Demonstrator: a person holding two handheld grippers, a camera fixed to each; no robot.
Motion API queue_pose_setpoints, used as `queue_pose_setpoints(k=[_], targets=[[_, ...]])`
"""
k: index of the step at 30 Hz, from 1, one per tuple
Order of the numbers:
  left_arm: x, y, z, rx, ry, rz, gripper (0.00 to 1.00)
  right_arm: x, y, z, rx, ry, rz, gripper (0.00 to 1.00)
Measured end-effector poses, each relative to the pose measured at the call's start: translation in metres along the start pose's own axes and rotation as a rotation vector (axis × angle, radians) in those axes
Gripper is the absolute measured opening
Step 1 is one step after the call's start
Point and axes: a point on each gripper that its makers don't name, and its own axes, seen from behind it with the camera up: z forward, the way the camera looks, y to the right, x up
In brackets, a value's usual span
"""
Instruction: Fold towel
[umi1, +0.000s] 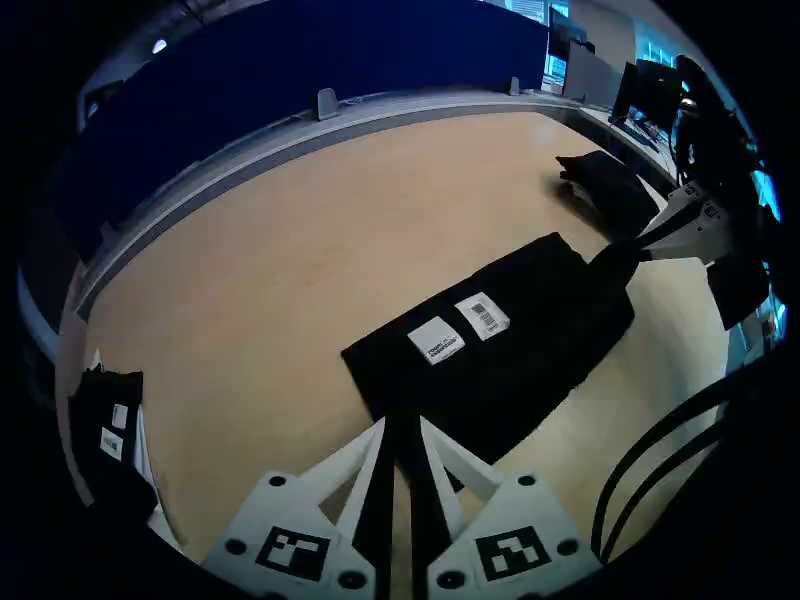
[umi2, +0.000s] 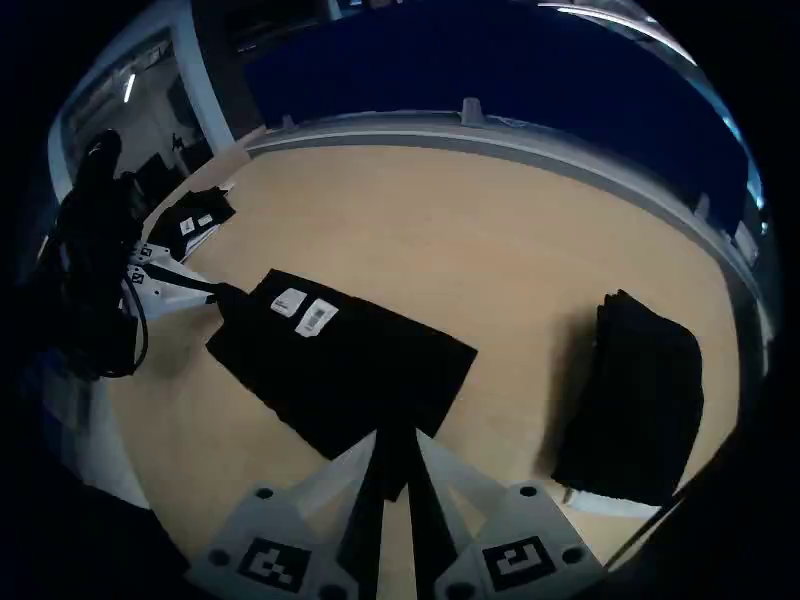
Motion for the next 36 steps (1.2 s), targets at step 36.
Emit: queue_pose_setpoints(k=[36], targets=[[0.011,-0.016,0.045,-0.020,-0.050,-0.012,0.40,0.014,0.032,0.048,-0.043,-0.003,0.046,0.21]])
